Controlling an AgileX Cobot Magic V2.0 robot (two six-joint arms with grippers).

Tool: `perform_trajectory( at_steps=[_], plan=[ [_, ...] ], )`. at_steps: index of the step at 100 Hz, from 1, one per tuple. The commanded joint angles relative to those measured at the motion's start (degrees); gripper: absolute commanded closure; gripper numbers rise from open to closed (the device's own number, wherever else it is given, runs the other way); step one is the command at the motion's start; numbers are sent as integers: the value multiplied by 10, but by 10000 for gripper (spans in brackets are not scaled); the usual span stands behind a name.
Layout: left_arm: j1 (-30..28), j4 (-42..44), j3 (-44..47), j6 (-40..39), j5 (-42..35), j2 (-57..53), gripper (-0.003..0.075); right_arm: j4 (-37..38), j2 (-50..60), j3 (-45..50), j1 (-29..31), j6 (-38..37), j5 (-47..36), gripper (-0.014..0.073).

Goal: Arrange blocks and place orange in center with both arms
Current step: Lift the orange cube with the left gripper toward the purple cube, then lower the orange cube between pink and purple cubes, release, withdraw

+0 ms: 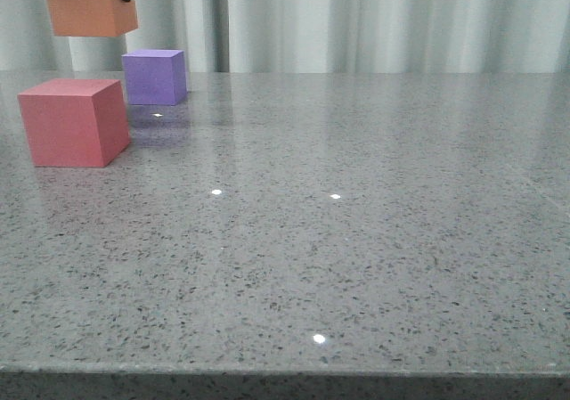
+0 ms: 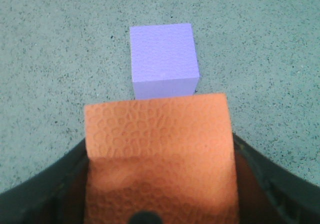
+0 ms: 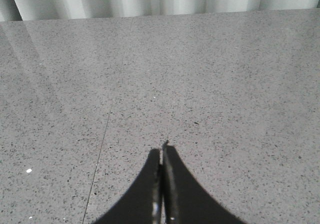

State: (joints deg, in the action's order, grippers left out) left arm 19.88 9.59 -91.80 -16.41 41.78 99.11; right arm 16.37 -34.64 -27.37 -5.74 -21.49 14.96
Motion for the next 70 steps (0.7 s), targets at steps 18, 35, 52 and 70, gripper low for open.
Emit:
perform_trajectory(
  at_steps=[18,35,52,70],
  plan=[
    [0,-11,-16,8,-58,3,426,12,-1,-16,4,2,-46,662],
    [0,-11,-16,8,-66,30,426,12,-1,-16,4,2,-46,662],
    [0,-11,-16,8,-65,54,426,12,-1,-16,4,2,-46,662],
    [0,-19,-16,8,-64,67,426,12,-1,-16,4,2,-46,662]
  ],
)
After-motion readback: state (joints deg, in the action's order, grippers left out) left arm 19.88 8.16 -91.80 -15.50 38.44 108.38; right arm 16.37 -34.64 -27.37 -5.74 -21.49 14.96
